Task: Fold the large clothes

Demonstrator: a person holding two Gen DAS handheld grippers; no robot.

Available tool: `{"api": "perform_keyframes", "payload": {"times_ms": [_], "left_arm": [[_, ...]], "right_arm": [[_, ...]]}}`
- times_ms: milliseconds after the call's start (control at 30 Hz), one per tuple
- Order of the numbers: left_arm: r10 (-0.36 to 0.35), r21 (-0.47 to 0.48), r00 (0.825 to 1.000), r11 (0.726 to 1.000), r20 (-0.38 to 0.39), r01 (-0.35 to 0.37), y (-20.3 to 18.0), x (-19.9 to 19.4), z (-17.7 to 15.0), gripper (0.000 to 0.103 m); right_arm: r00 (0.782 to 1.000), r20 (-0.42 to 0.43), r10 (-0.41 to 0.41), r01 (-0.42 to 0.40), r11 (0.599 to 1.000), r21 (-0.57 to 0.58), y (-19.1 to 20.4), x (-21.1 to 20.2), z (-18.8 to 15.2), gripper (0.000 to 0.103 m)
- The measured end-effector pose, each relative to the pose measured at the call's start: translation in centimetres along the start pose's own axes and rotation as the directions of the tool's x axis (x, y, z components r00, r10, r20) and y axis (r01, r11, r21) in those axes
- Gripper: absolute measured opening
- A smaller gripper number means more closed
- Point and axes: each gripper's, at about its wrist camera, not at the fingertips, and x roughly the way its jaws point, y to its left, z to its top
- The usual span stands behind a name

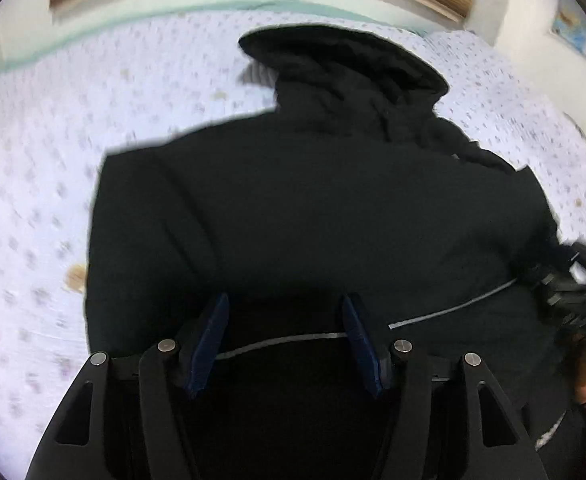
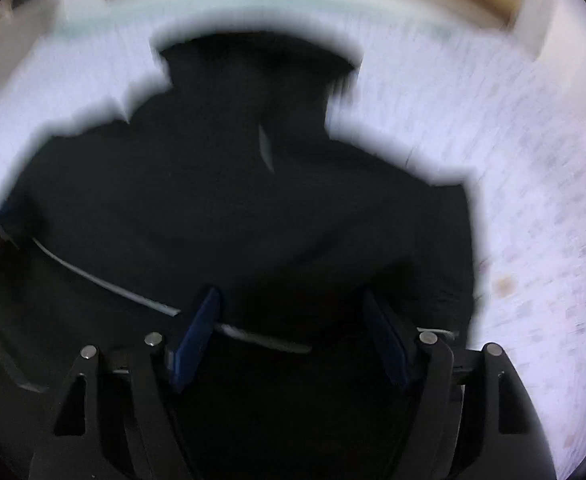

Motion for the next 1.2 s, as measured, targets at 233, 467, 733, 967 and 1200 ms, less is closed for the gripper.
{"api": "perform_keyframes", "payload": {"times_ms": [233,467,733,967,1200], "left_arm": [[0.022,-0.017,0.990,1.000,-0.138,-0.025,-1.0,-1.9,2.7,0.060],[-0.044,-0.054,0.999,0.998,-0.024,0.043,0.3,-9.0,12.6,0.060],[-0.023,-0.125,0.999,0.992,-0.028,0.019,3.1,-5.5,22.2,0.060],[-0.016,-0.177,0.994,0.984,-0.106,-0.003,4.9,5.1,25.9,0.060],[-0.027,-0.213,0.987,0.977,-0.156,-0.007,5.5,13.8,26.9,0.060]], "right_arm": [[0.980,-0.183,0.079,-0.075,0.997,0.033,-1.2,-0.6,2.5,0.077],[0.981,-0.081,0.175,-0.157,0.969,0.189,-5.9,-7.2,11.8,0.076],[0.968,-0.036,0.248,-0.214,0.893,0.395,-11.0,-2.9,20.2,0.075],[0.958,-0.109,0.265,-0.199,0.888,0.414,-11.3,6.3,23.4,0.067],[0.963,-0.146,0.225,-0.160,0.920,0.358,-10.5,11.8,24.6,0.032]]}}
